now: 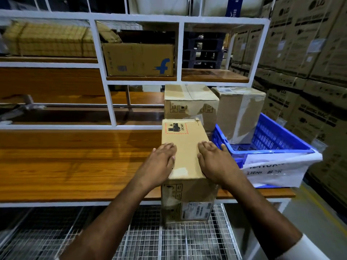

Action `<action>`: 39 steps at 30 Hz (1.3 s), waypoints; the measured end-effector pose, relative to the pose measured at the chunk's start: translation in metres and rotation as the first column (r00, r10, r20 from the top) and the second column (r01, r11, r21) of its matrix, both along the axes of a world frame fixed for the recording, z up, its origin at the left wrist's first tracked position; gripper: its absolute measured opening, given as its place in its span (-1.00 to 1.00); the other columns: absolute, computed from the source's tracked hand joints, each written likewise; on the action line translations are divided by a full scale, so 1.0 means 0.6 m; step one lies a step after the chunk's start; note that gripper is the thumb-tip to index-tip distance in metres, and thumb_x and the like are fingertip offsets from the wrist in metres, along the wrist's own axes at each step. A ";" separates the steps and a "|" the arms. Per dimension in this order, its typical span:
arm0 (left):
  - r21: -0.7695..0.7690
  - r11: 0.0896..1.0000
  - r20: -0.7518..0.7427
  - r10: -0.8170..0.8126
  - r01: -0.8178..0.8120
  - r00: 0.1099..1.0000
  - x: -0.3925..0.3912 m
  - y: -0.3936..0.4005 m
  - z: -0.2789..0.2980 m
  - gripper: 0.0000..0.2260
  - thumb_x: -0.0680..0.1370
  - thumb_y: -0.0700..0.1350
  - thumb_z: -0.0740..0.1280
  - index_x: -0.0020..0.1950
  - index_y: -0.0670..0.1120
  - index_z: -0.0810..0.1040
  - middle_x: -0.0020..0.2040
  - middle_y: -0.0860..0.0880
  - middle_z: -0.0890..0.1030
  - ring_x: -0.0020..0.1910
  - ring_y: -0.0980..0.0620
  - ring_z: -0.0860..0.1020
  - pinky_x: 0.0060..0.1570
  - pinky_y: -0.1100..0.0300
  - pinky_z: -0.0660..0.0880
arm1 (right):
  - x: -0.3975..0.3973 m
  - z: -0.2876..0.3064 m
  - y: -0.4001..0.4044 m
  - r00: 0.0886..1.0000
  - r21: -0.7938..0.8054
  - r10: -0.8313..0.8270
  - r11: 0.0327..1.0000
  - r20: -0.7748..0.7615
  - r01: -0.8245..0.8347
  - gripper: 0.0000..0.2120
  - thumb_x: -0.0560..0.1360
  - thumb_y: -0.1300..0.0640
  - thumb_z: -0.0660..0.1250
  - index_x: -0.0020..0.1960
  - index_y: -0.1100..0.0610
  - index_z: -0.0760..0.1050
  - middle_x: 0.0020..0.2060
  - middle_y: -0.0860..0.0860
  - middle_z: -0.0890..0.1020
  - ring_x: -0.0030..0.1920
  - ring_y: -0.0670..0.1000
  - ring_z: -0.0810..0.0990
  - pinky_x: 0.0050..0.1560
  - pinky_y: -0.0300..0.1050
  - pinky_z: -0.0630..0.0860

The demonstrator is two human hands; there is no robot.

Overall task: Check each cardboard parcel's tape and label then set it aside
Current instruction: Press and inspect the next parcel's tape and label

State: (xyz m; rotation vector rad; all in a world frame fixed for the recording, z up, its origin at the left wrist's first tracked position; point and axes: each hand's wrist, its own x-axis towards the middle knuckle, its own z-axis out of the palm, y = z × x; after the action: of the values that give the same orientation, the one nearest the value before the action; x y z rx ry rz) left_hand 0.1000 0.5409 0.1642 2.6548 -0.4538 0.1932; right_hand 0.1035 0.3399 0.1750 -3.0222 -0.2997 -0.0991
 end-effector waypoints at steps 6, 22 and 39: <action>0.047 0.998 0.041 -0.033 0.031 0.999 -0.032 -0.033 0.009 -0.60 0.69 0.01 0.08 0.54 0.05 0.25 0.56 0.06 0.24 0.54 0.14 0.12 0.53 0.05 -0.13 | -0.024 -0.001 0.024 0.989 -0.018 0.146 0.989 0.026 -0.146 -0.50 0.67 -0.07 -0.06 0.58 0.03 0.13 0.56 -0.02 0.21 0.55 -0.03 0.15 0.55 0.20 -0.01; -0.410 0.908 -0.013 0.092 -0.089 0.996 -0.067 -0.016 -0.057 -0.55 0.70 -0.02 0.05 0.60 0.02 0.08 0.59 0.18 0.01 0.55 0.14 0.05 0.51 0.10 0.15 | -0.111 -0.048 -0.005 0.994 0.297 -0.041 0.955 0.099 0.010 -0.43 0.67 -0.15 -0.06 0.61 0.06 -0.01 0.60 0.01 0.02 0.52 0.03 0.26 0.43 -0.05 0.27; -0.307 0.889 -0.188 0.294 -0.341 0.937 -0.040 0.001 -0.057 -0.49 0.66 0.21 -0.06 0.60 0.09 0.11 0.61 0.02 0.07 0.56 -0.08 0.10 0.51 -0.07 0.09 | -0.072 -0.045 0.033 0.965 0.571 0.095 0.790 0.244 -0.222 0.04 0.35 -0.44 0.34 0.62 0.03 0.01 0.55 -0.03 0.24 0.49 0.01 0.31 0.46 0.01 0.32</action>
State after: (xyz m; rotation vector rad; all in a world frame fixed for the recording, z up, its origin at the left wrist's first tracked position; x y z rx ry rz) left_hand 0.0759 0.5412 0.1301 2.3662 0.0640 0.1681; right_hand 0.0604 0.3594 0.1483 -2.3460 -0.4439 -0.4085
